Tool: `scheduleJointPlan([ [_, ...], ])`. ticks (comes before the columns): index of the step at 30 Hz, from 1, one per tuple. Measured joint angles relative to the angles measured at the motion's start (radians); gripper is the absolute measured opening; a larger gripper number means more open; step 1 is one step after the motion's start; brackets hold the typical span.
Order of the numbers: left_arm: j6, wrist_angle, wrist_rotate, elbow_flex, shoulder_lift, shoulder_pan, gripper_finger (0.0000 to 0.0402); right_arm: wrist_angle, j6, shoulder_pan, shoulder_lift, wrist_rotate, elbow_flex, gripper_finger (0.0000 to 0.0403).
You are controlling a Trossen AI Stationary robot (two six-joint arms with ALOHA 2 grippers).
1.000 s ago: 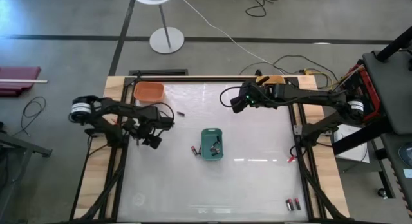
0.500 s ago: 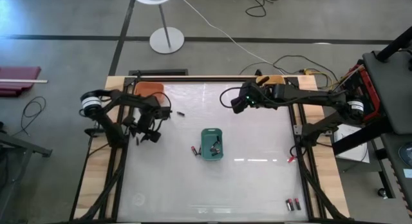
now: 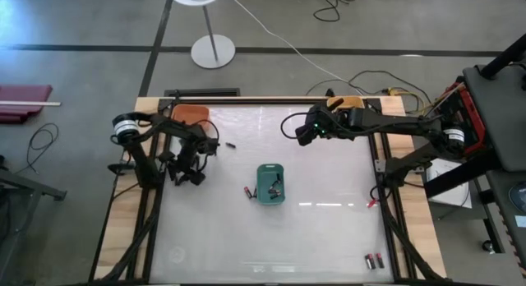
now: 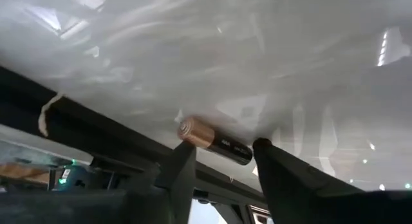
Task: Sort batteries
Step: Put the gold battery into the green bin
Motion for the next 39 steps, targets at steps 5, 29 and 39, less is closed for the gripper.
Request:
scheduleJointPlan([
  [5, 0.04, 0.014, -0.02, 0.015, -0.02, -0.003, 0.0071, 0.0, 0.0, 0.0, 0.0, 0.0, 0.0, 0.0201],
  [29, 0.203, 0.175, -0.074, 0.021, -0.289, -0.077, 0.001, 0.045, -0.033, 0.123, -0.153, 0.079, 0.117, 0.0201],
  [39, 0.156, 0.399, -0.094, 0.015, -0.325, -0.203, 0.001, 0.06, -0.003, 0.124, -0.144, 0.08, 0.128, 0.0201],
])
